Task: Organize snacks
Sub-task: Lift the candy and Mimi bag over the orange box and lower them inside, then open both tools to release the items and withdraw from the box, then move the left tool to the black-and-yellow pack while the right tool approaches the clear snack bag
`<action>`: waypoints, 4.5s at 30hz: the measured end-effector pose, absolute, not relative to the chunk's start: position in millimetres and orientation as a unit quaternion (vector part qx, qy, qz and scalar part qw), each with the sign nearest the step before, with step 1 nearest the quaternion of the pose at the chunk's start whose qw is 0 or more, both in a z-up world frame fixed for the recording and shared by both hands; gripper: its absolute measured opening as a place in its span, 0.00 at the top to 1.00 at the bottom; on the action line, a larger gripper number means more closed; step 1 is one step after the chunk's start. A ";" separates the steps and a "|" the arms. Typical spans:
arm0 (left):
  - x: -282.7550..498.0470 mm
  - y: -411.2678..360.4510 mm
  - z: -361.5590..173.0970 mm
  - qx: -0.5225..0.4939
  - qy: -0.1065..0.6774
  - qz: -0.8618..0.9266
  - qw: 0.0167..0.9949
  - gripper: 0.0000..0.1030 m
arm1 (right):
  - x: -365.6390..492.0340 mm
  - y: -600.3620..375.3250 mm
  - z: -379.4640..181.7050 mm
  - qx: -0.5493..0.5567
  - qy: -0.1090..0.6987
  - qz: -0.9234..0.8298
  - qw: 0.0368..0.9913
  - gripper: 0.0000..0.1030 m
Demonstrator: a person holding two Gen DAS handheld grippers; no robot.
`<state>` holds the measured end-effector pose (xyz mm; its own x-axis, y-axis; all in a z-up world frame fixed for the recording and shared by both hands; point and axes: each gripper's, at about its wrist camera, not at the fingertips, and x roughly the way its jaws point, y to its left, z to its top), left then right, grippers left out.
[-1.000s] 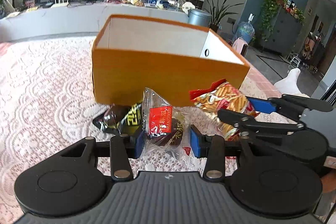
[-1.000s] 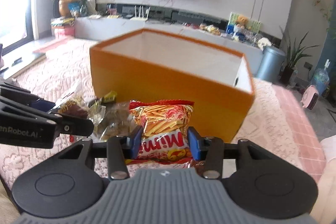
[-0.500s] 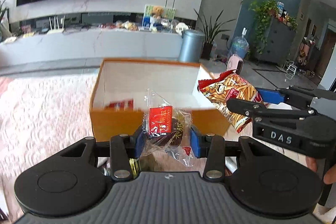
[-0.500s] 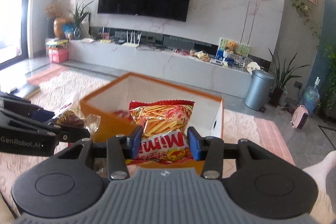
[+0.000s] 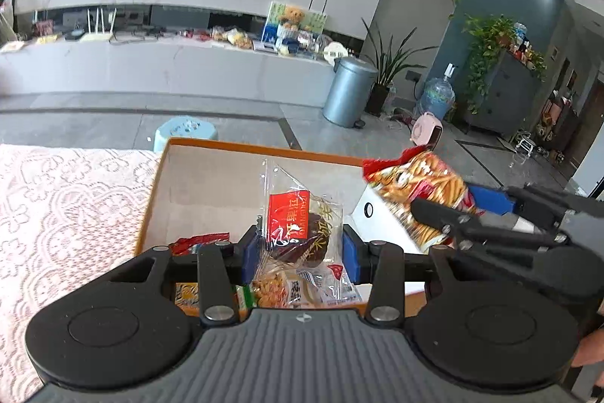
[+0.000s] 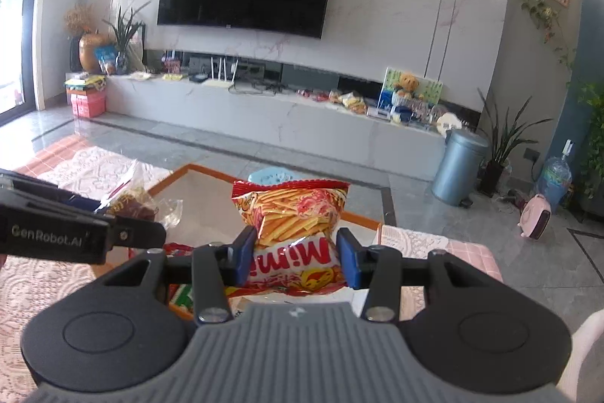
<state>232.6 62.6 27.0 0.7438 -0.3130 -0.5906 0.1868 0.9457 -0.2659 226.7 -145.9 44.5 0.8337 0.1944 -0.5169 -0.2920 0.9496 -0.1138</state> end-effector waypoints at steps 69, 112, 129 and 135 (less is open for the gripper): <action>195.0 29.5 64.0 -0.051 0.332 -0.079 0.939 0.17 | 218.5 -140.5 41.9 -0.152 0.284 0.081 0.943 0.12; 67.6 55.2 -30.2 -0.014 0.365 -0.047 0.930 0.47 | 49.1 -140.6 -33.9 -0.058 0.305 0.070 0.948 0.04; 94.3 78.3 -37.2 -0.034 0.362 -0.059 0.930 0.24 | 90.9 -124.6 -51.6 -0.019 0.345 0.101 0.933 0.04; 109.4 82.6 -42.2 -0.030 0.376 -0.055 0.924 0.26 | 110.3 -116.4 -59.2 -0.005 0.357 0.105 0.928 0.04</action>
